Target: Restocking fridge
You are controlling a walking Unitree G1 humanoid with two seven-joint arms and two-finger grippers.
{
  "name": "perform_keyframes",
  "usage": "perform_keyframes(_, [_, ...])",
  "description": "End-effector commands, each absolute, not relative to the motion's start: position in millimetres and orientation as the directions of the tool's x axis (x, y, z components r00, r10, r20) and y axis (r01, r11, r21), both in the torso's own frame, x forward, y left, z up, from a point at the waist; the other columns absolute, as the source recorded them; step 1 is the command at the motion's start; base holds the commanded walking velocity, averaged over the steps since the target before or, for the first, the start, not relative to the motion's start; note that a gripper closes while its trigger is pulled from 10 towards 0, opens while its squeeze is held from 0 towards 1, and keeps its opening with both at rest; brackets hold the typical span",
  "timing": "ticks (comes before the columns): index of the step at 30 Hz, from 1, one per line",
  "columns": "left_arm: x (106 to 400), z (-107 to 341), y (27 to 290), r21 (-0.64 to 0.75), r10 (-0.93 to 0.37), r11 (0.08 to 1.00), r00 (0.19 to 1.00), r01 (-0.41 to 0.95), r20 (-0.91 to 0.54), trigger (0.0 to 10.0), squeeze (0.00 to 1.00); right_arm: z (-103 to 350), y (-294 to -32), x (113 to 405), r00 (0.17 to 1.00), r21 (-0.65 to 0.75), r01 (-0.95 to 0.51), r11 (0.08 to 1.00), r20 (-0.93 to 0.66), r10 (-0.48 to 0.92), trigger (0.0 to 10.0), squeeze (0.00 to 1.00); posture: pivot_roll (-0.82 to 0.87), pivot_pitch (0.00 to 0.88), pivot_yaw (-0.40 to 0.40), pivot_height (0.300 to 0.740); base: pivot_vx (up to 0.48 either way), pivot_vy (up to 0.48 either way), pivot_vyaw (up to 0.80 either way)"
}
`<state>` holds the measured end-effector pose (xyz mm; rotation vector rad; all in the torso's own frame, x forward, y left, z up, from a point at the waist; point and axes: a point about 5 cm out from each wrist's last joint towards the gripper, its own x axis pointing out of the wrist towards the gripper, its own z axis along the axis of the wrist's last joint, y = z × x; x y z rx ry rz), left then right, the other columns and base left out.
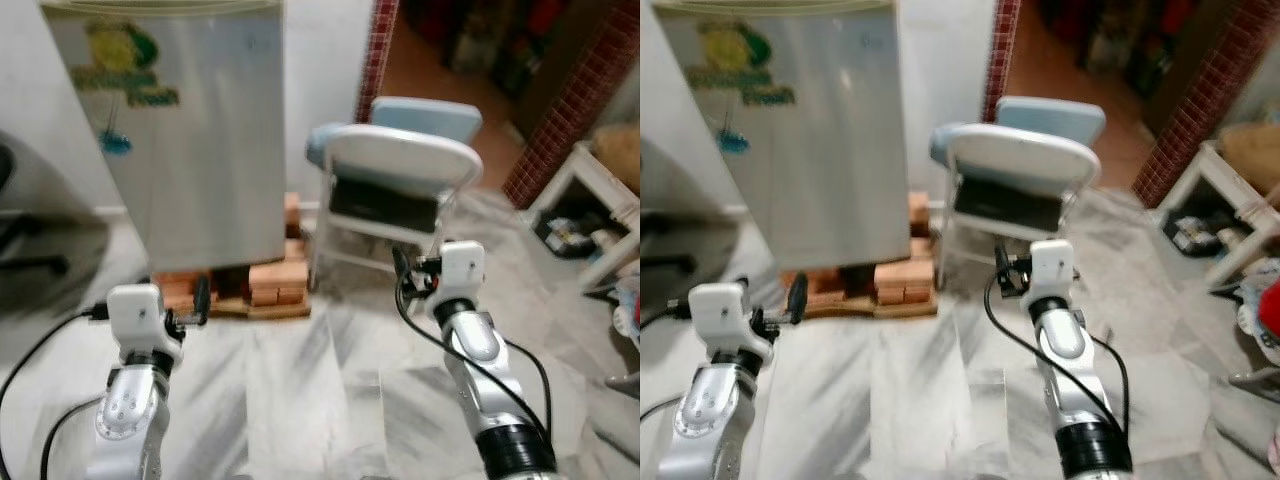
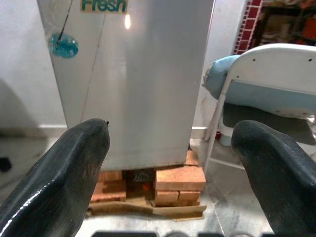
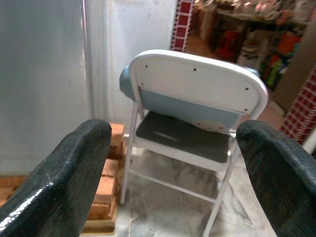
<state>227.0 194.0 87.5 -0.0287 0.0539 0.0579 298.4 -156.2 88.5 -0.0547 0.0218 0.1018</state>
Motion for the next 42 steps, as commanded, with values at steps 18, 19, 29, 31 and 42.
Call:
perform_keyframes(18, [228.4, 88.8, 199.6, -0.014, 0.076, 0.997, 0.995, -0.077, -0.056, 10.0, 0.00, 90.9, -145.3, 301.4, 0.991, -0.021, -0.130, 0.991, -0.016, 0.130, 10.0, 0.00, 0.02, 0.023, -0.011, 0.740, 0.000, 0.480, -0.80])
perform_keyframes(19, [228.3, 88.6, 199.6, -0.013, 0.077, 0.997, 0.995, -0.078, -0.057, 10.0, 0.00, 90.7, -145.1, 301.5, 0.991, -0.020, -0.130, 0.991, -0.018, 0.130, 10.0, 0.00, 0.02, 0.023, -0.011, 0.740, 0.000, 0.480, -0.80])
perform_keyframes(29, [224.0, 79.7, 200.6, 0.019, 0.045, 0.999, 0.995, -0.044, -0.091, 10.0, 0.00, 86.5, -154.4, 304.3, 0.997, -0.010, -0.068, 0.998, -0.047, 0.068, 10.0, 0.00, 0.04, 0.004, 0.002, 0.740, 0.000, 0.480, -0.39])
perform_keyframes(31, [228.0, 80.9, 200.0, 0.045, 0.026, 0.999, 0.996, -0.023, -0.087, 10.0, 0.00, 86.7, -157.7, 306.0, 0.998, -0.027, -0.039, 0.999, -0.055, 0.038, 10.0, 0.00, 0.03, 0.000, 0.004, 0.740, 0.000, 0.480, 0.00])
perform_keyframes(42, [236.6, 83.0, 203.1, 0.041, 0.024, 0.999, 0.997, -0.021, -0.075, 10.0, 0.00, 82.6, -162.4, 300.4, 0.999, -0.161, -0.014, 0.987, -0.038, 0.008, 10.0, 0.00, 0.00, 0.000, 0.024, 0.740, 0.000, 0.379, 0.00])
